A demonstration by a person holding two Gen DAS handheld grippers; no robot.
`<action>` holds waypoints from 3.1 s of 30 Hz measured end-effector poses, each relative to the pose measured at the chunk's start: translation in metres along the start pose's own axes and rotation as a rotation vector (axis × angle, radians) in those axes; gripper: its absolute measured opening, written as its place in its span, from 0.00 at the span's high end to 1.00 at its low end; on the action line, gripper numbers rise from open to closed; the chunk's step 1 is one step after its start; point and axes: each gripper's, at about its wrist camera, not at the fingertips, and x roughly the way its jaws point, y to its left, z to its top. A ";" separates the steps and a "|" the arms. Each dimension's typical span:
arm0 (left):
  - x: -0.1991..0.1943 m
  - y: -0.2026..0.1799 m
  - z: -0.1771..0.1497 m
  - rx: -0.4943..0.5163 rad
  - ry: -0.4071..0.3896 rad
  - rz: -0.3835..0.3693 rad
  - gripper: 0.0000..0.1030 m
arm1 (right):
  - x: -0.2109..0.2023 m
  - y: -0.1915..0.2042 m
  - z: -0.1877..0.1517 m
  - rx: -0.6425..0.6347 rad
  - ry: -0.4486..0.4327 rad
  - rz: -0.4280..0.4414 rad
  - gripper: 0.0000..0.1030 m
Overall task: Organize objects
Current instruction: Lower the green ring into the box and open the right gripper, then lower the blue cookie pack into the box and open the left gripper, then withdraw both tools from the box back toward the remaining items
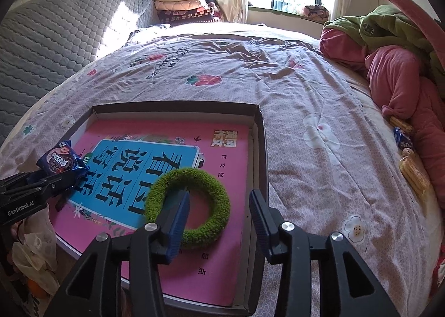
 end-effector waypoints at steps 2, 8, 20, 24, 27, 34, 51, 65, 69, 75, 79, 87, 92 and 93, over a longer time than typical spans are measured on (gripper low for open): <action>0.000 0.000 0.000 -0.001 0.000 0.001 0.51 | -0.001 0.001 0.001 -0.003 -0.002 0.003 0.56; 0.004 -0.002 0.003 0.001 0.002 0.013 0.50 | -0.005 0.006 0.001 -0.013 -0.012 0.014 0.56; 0.002 0.002 0.005 -0.019 0.018 0.018 0.43 | -0.010 0.008 0.003 -0.020 -0.028 0.021 0.56; 0.002 0.002 0.005 -0.026 0.024 0.006 0.40 | -0.012 0.008 0.002 -0.021 -0.031 0.025 0.56; 0.000 0.001 0.005 -0.027 0.027 0.003 0.37 | -0.013 0.009 0.003 -0.023 -0.032 0.027 0.56; -0.003 0.003 0.006 -0.045 0.034 -0.014 0.33 | -0.015 0.008 0.003 -0.021 -0.039 0.027 0.56; -0.016 0.003 0.009 -0.029 0.003 0.014 0.28 | -0.022 0.009 0.005 -0.028 -0.058 0.036 0.51; -0.039 -0.008 0.009 -0.009 -0.033 0.021 0.27 | -0.035 0.011 0.007 -0.037 -0.097 0.045 0.47; -0.049 -0.011 0.009 -0.005 -0.045 0.020 0.27 | -0.040 0.011 0.009 -0.039 -0.112 0.045 0.45; -0.067 -0.017 0.006 -0.002 -0.071 0.023 0.27 | -0.051 0.013 0.010 -0.046 -0.140 0.058 0.40; -0.079 -0.022 0.004 -0.001 -0.087 0.025 0.26 | -0.060 0.014 0.009 -0.053 -0.162 0.069 0.36; -0.101 -0.030 -0.006 0.006 -0.107 0.030 0.26 | -0.076 0.015 0.009 -0.057 -0.199 0.094 0.32; -0.112 -0.033 -0.013 0.017 -0.121 0.045 0.26 | -0.085 0.016 0.007 -0.064 -0.216 0.109 0.29; -0.115 -0.033 -0.015 0.016 -0.125 0.048 0.26 | -0.086 0.017 0.006 -0.068 -0.219 0.109 0.28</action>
